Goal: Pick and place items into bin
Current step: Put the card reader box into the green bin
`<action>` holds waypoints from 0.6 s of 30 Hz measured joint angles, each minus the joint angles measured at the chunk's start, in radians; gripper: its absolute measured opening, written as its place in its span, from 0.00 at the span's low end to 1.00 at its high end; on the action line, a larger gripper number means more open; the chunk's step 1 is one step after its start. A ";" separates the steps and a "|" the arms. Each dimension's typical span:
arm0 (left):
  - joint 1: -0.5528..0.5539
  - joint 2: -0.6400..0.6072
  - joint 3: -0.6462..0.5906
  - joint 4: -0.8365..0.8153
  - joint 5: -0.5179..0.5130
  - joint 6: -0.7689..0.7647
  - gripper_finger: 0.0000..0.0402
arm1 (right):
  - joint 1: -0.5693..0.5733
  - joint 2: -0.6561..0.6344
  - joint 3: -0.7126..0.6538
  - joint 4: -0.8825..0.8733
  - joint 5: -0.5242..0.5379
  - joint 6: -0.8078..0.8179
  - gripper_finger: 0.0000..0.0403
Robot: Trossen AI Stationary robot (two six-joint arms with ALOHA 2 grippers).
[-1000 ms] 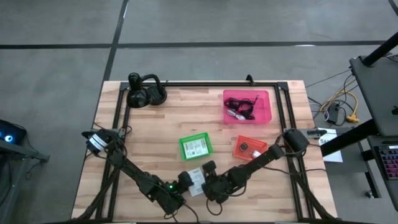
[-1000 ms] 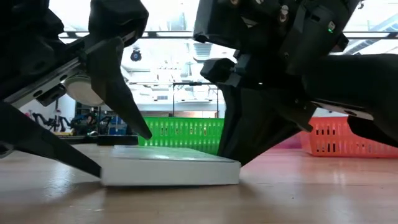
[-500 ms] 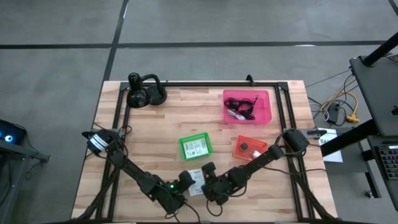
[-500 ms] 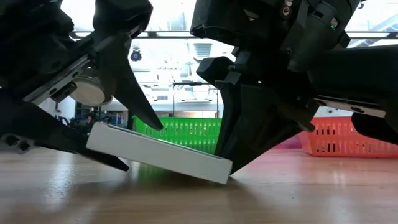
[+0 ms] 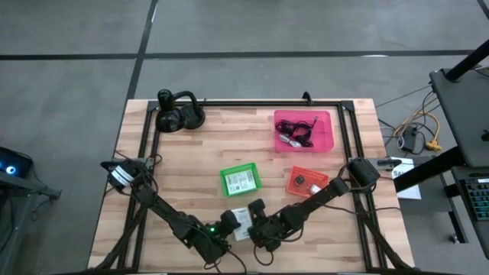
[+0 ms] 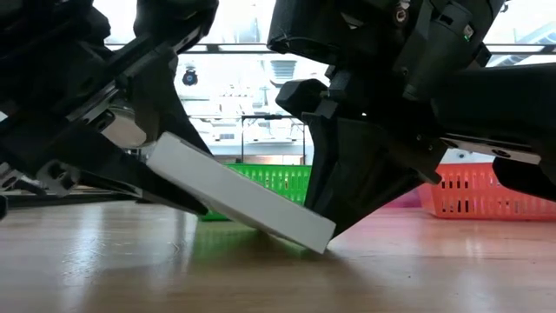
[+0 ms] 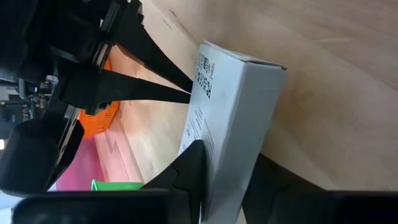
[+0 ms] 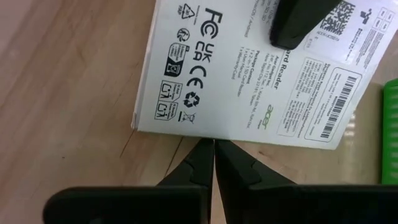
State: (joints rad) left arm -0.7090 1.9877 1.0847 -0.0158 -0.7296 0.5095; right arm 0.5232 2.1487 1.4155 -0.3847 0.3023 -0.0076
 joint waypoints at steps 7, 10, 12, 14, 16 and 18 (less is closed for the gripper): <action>0.000 -0.026 -0.002 0.005 0.006 -0.003 0.14 | 0.000 -0.001 0.000 0.000 0.004 0.003 0.02; 0.000 -0.036 -0.002 0.005 0.013 -0.005 0.14 | 0.000 -0.003 0.000 -0.001 0.003 0.028 0.02; -0.001 -0.038 -0.002 0.005 0.012 -0.005 0.13 | 0.001 -0.009 0.000 -0.007 0.003 0.040 0.02; -0.001 -0.038 -0.002 0.004 0.007 -0.005 0.13 | 0.003 -0.016 -0.002 -0.013 0.004 0.056 0.02; -0.001 -0.038 -0.003 0.004 0.004 -0.005 0.13 | 0.004 -0.029 -0.002 -0.018 0.004 0.058 0.02; -0.001 -0.039 -0.003 0.005 0.003 -0.006 0.13 | 0.008 -0.042 -0.002 -0.024 0.011 0.058 0.02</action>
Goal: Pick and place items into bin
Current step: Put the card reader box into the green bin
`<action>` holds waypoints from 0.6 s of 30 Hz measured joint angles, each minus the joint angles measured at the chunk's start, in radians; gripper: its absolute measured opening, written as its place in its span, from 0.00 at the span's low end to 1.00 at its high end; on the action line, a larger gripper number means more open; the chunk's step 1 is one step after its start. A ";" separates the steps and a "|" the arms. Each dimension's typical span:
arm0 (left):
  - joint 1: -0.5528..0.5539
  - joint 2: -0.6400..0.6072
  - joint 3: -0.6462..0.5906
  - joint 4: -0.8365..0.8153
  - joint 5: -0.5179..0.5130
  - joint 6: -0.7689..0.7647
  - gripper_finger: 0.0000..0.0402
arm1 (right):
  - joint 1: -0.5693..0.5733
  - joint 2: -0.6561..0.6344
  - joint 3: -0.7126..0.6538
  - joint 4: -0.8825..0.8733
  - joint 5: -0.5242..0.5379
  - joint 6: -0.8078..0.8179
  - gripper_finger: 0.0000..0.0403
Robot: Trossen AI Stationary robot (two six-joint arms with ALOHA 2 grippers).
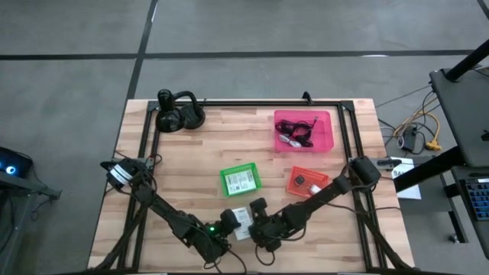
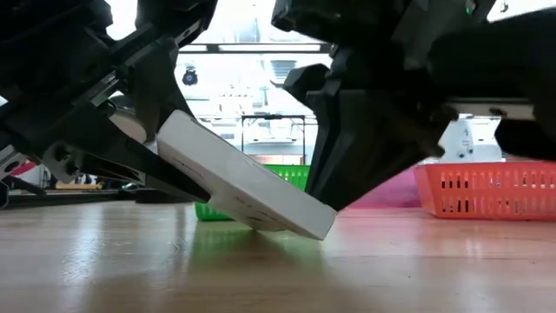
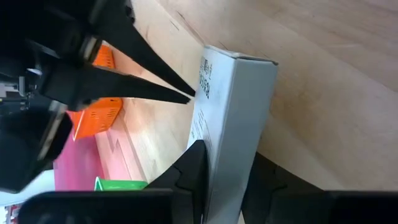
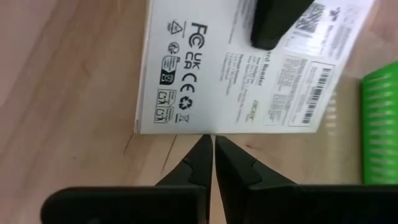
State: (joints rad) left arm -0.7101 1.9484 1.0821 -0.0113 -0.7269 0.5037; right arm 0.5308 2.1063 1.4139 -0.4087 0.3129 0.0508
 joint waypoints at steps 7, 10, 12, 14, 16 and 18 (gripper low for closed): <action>0.000 -0.001 0.000 0.000 -0.008 0.000 0.13 | 0.002 -0.056 -0.005 -0.109 0.045 0.010 0.06; 0.000 -0.001 0.001 0.000 -0.009 0.000 0.13 | 0.001 -0.099 -0.012 -0.165 0.056 0.059 0.08; 0.000 -0.002 0.004 -0.001 -0.009 0.000 0.13 | 0.003 -0.137 -0.020 -0.198 0.057 0.098 0.09; 0.000 -0.002 0.004 0.000 -0.009 0.000 0.13 | 0.008 -0.177 -0.034 -0.217 0.057 0.139 0.09; -0.001 -0.002 0.004 0.000 -0.017 0.000 0.13 | 0.019 -0.216 -0.054 -0.226 0.073 0.186 0.09; -0.003 -0.002 0.004 -0.001 -0.036 0.000 0.13 | 0.033 -0.251 -0.073 -0.221 0.091 0.213 0.09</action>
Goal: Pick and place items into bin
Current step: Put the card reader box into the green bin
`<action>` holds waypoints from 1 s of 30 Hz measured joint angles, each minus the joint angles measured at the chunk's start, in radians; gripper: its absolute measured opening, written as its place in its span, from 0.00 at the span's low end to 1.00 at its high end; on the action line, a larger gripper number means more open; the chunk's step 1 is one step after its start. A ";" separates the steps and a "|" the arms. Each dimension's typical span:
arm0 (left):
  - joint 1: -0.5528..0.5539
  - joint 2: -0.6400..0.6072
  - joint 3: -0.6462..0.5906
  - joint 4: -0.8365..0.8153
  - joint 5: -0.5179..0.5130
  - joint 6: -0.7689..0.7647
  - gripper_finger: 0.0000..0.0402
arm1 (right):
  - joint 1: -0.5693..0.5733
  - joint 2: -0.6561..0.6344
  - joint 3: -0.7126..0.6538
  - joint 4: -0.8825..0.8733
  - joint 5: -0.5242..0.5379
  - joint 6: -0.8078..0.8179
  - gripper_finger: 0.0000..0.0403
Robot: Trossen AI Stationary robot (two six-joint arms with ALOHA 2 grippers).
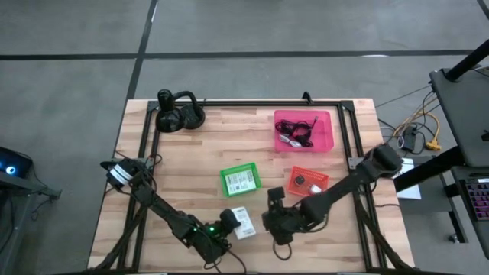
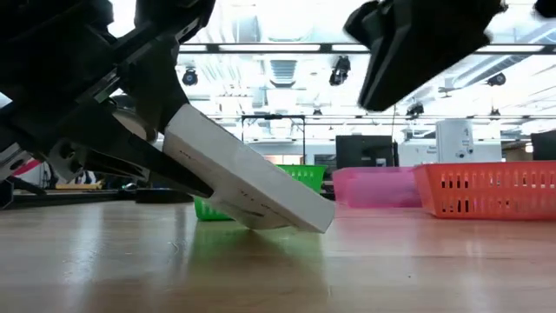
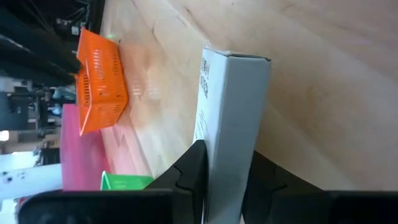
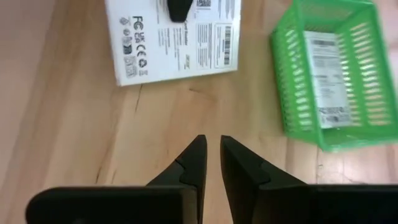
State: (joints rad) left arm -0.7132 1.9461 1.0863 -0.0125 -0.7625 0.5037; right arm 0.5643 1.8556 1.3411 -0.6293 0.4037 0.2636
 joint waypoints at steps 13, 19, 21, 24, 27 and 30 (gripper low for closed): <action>0.000 -0.081 0.002 0.020 -0.203 -0.008 0.13 | 0.135 -0.086 -0.075 0.011 0.195 0.098 0.09; 0.037 -0.096 0.058 0.035 -0.292 -0.072 0.13 | 0.152 -0.085 -0.095 0.014 0.251 0.140 0.09; 0.054 -0.096 0.079 0.030 -0.292 -0.088 0.13 | 0.152 -0.085 -0.103 0.014 0.254 0.152 0.09; 0.077 -0.096 0.096 0.028 -0.315 -0.137 0.13 | 0.152 -0.085 -0.109 0.013 0.255 0.172 0.09; 0.095 -0.096 0.099 0.013 -0.360 -0.180 0.13 | 0.152 -0.084 -0.111 0.007 0.255 0.191 0.09; 0.117 -0.096 0.099 -0.013 -0.365 -0.242 0.13 | 0.152 -0.084 -0.112 0.005 0.255 0.198 0.09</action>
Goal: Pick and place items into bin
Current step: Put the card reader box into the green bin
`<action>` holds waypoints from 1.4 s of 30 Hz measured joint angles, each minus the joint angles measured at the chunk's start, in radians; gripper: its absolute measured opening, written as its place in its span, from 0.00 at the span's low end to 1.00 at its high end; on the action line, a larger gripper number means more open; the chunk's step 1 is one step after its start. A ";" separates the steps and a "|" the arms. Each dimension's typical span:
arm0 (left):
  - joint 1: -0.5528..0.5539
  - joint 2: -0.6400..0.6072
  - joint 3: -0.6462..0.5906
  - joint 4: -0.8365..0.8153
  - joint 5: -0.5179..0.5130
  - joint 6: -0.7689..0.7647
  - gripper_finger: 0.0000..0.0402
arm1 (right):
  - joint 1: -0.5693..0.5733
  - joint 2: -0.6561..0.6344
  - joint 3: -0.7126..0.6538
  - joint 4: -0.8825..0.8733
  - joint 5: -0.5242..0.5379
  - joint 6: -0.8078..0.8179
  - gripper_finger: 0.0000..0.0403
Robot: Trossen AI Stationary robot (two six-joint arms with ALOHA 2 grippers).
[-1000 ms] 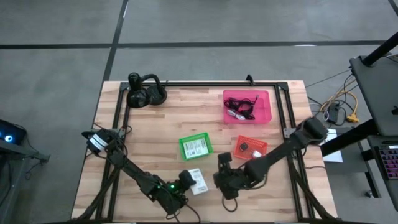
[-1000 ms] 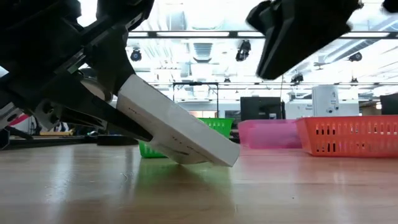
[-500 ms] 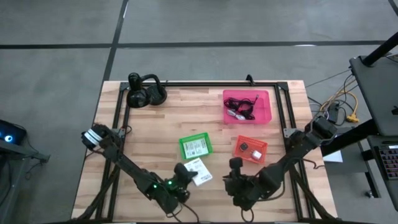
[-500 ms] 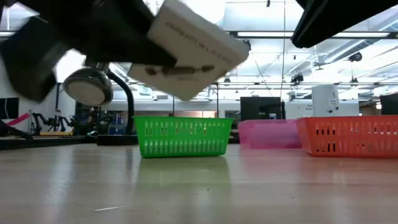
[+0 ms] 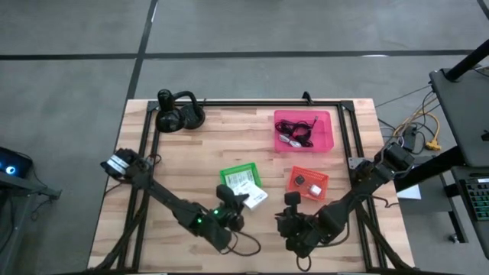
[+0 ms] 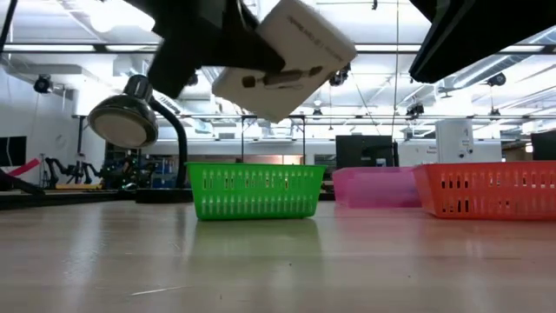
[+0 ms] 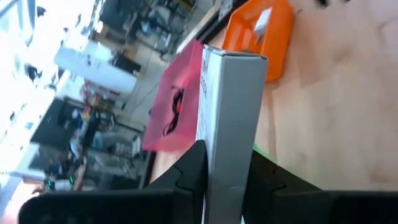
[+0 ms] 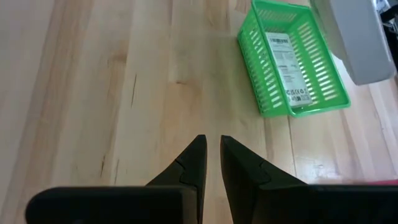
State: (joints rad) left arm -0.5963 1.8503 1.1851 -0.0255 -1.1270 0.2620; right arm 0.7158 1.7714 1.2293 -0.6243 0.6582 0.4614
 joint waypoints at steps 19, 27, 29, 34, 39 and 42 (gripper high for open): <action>0.134 0.001 0.000 -0.369 0.032 -0.520 0.13 | 0.000 0.000 -0.003 0.000 0.000 0.000 0.09; 0.169 0.002 0.000 -0.404 0.185 -0.547 0.13 | 0.000 0.001 -0.007 0.000 0.000 0.000 0.09; 0.170 0.002 0.000 -0.404 0.186 -0.545 0.13 | 0.000 0.001 -0.008 0.000 0.000 0.000 0.09; 0.171 0.002 0.000 -0.405 0.188 -0.542 0.13 | 0.000 0.001 -0.009 0.000 0.000 0.000 0.09; 0.172 0.002 0.000 -0.409 0.189 -0.536 0.13 | 0.000 0.001 -0.010 0.000 0.000 0.000 0.09; 0.172 0.002 0.000 -0.409 0.191 -0.536 0.13 | 0.000 0.001 -0.010 0.000 0.000 0.000 0.09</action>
State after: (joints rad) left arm -0.4244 1.8519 1.1847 -0.4343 -0.9356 -0.2737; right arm 0.7155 1.7721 1.2190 -0.6243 0.6586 0.4614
